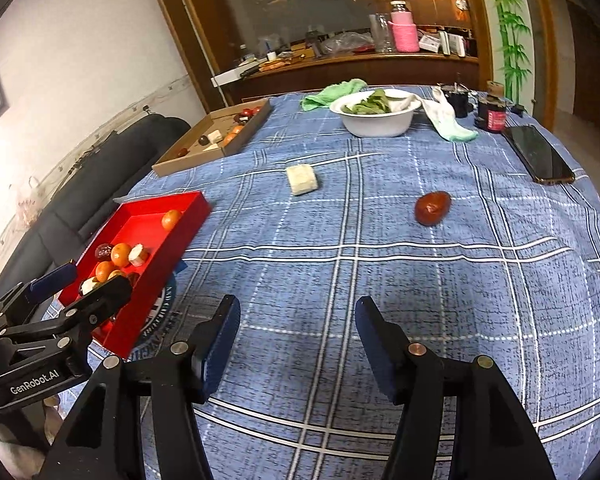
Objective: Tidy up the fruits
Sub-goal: 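Withdraw both open tools from the red tray toward the remaining fruit, then grasp a tan cube with the left tool while the right tool grasps a red date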
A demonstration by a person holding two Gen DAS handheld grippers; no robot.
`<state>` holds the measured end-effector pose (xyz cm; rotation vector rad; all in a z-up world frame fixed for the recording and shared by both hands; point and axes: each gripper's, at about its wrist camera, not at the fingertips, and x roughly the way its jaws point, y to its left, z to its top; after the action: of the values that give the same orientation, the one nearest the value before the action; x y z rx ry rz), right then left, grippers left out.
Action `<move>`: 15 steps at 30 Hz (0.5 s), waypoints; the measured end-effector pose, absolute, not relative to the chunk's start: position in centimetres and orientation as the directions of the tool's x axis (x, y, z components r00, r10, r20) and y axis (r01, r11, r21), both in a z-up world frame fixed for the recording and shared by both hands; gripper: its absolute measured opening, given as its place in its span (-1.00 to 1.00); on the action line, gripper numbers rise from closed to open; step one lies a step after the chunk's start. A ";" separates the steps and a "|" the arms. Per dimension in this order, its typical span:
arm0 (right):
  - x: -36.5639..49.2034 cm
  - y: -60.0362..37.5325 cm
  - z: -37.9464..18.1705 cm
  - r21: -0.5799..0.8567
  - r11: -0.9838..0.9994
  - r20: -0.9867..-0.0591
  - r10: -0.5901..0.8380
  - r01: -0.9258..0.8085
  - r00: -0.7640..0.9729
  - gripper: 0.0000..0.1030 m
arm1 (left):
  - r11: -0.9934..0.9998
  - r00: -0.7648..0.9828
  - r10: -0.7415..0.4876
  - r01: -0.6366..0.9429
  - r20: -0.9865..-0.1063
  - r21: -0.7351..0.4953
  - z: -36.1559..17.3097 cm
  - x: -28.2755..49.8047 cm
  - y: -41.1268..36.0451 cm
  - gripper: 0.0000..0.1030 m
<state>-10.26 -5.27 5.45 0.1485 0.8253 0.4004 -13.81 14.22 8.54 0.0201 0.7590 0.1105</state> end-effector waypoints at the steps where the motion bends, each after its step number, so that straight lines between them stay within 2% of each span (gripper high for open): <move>1: -10.2 -5.5 5.4 0.282 0.916 -0.685 0.400 -0.285 0.609 0.25 | 0.994 0.718 0.107 -0.091 -0.687 0.060 8.5 -13.7 14.2 0.88; 9: -9.2 -8.6 5.6 0.258 0.941 -0.694 0.337 -0.218 0.636 0.25 | 0.998 0.699 0.062 -0.047 -0.713 0.041 8.6 -11.9 14.8 0.88; 15: -5.8 -12.9 6.3 0.264 0.956 -0.696 0.279 -0.126 0.661 0.25 | 0.996 0.700 -0.050 -0.019 -0.712 -0.088 10.0 -7.5 16.8 0.88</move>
<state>-5.82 -12.91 6.28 0.1994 0.8177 0.2312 -7.50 16.79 10.03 -0.0913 0.7950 -0.0171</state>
